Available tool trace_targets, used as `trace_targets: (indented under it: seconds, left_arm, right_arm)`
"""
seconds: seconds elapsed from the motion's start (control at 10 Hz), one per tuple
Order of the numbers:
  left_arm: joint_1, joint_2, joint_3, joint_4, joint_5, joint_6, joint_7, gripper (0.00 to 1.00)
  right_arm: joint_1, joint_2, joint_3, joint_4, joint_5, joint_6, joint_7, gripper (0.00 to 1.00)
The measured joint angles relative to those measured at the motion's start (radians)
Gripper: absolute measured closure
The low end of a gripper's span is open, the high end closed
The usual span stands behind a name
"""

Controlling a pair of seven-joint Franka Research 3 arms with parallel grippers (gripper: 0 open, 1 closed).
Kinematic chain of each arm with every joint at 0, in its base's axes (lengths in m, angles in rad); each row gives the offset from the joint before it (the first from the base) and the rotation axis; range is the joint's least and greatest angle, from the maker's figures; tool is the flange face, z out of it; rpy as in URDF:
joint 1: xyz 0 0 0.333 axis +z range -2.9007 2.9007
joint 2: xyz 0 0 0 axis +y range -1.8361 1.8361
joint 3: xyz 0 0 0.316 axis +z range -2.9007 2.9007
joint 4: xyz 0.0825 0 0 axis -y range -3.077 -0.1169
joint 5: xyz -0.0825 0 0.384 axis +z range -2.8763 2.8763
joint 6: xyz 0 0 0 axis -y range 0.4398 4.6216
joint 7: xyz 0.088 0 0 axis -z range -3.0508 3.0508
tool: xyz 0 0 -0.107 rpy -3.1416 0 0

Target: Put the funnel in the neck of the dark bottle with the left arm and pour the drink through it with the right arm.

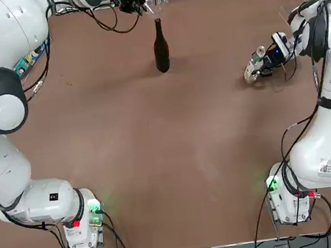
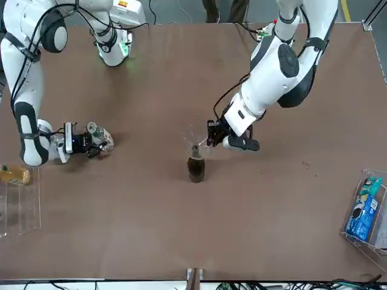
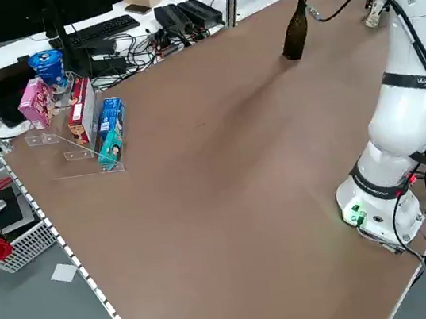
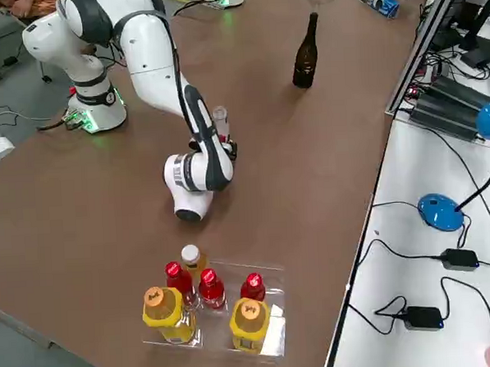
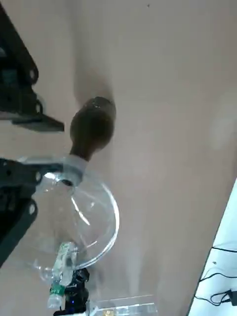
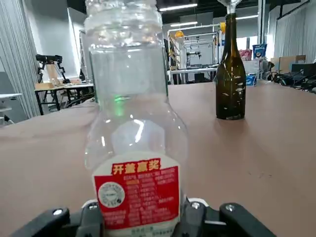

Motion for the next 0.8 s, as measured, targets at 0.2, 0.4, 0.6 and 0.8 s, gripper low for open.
trace_targets:
  seconds: [0.2, 0.4, 0.6, 0.8]
  left_arm:
    - [0.0, -0.001, -0.006, 0.011, 0.01, 0.005, -0.065, 0.26]
    - [0.0, -0.005, -0.014, 0.054, 0.006, 0.004, -0.154, 0.04]
    - [0.011, -0.005, -0.004, 0.083, -0.078, -0.002, -0.2, 0.01]
    - [0.019, 0.019, 0.036, 0.083, -0.179, -0.008, -0.199, 0.01]
  right_arm:
    - [0.001, -0.011, -0.017, 0.0, -0.004, -0.016, 0.013, 0.57]
    - [0.001, -0.037, -0.031, 0.001, -0.015, -0.021, 0.037, 0.57]
    - [0.003, -0.083, -0.05, 0.002, -0.041, -0.024, 0.069, 0.57]
    - [0.004, -0.157, -0.063, 0.004, -0.071, -0.026, 0.155, 0.57]
